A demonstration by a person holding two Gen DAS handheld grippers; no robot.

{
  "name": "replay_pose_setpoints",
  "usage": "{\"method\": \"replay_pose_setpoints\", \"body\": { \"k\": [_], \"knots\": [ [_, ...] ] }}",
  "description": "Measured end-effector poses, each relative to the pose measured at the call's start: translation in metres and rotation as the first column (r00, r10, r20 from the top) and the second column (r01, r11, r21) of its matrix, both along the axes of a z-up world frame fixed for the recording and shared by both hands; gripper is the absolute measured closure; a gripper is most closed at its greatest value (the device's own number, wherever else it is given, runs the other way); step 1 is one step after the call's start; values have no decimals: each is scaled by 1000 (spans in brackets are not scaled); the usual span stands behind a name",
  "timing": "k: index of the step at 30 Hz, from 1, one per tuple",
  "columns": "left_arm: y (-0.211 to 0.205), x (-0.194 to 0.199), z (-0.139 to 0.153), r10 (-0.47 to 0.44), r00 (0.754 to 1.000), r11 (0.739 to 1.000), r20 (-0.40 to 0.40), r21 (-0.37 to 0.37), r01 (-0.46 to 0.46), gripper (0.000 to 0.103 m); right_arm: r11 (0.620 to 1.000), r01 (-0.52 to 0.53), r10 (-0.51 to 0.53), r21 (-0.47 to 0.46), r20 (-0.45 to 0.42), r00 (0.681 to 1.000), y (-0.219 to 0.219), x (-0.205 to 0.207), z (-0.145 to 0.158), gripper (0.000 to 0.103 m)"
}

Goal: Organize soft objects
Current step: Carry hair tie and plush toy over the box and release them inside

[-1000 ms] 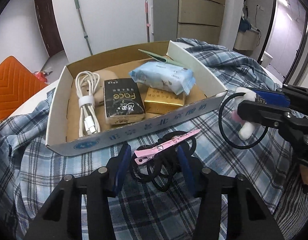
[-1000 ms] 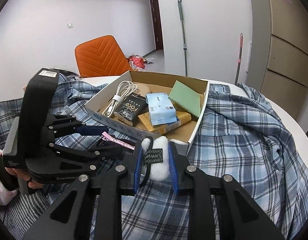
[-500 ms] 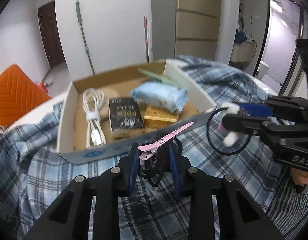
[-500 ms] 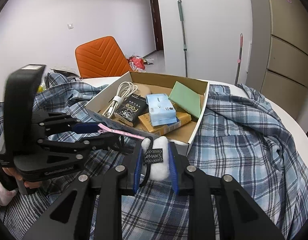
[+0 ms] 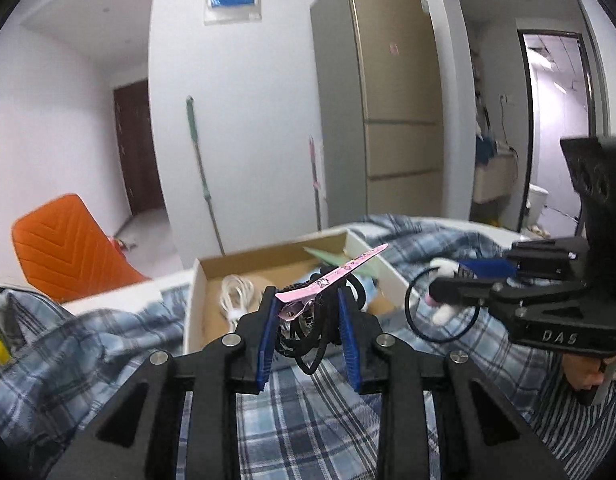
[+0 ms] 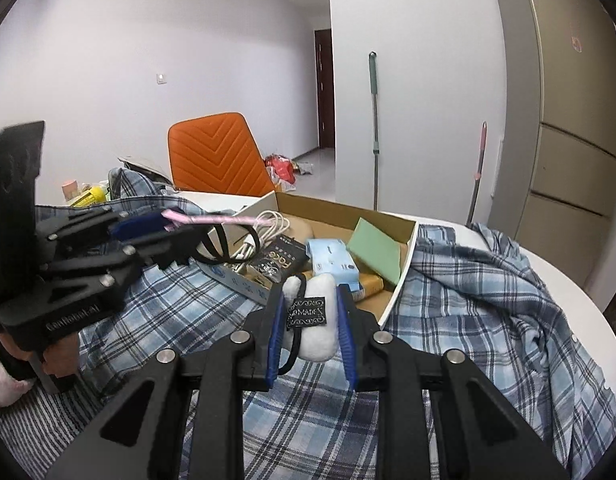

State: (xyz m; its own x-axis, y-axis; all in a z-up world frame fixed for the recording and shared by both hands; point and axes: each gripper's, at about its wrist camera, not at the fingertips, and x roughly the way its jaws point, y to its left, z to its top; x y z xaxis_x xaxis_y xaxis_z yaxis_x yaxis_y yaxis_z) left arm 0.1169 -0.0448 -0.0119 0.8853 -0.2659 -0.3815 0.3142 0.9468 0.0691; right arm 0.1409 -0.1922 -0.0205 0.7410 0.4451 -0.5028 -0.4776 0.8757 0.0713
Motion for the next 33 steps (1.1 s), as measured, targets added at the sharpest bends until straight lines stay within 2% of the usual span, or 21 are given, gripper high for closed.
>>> {"method": "replay_pose_setpoints", "body": {
  "k": [7, 9, 12, 16, 19, 22, 26, 33],
  "knots": [
    [5, -9, 44, 68, 994, 996, 81, -64, -63, 72, 999, 40, -42, 20, 95, 995, -4, -12, 19, 79],
    [7, -2, 58, 103, 992, 992, 74, -85, -96, 72, 997, 67, -70, 26, 125, 990, -5, -13, 31, 79],
    [12, 17, 77, 168, 986, 978, 17, -130, -164, 72, 996, 83, -86, 31, 128, 988, -4, -5, 51, 79],
    [21, 33, 100, 210, 977, 962, 38, -184, -200, 72, 993, 106, -112, 47, 142, 983, 1, 13, 80, 79],
    [23, 49, 110, 222, 974, 959, 40, -190, -211, 72, 988, 143, -152, 65, 158, 976, 5, 28, 96, 79],
    [26, 66, 114, 221, 975, 959, 26, -189, -212, 72, 983, 157, -168, 97, 118, 979, 9, 47, 102, 79],
    [28, 90, 106, 212, 977, 961, -14, -179, -211, 72, 981, 173, -181, 93, 81, 980, 16, 75, 100, 79],
    [32, 131, 68, 203, 972, 966, -117, -139, -219, 72, 982, 178, -177, 59, -13, 984, 26, 116, 68, 79]
  ]
}}
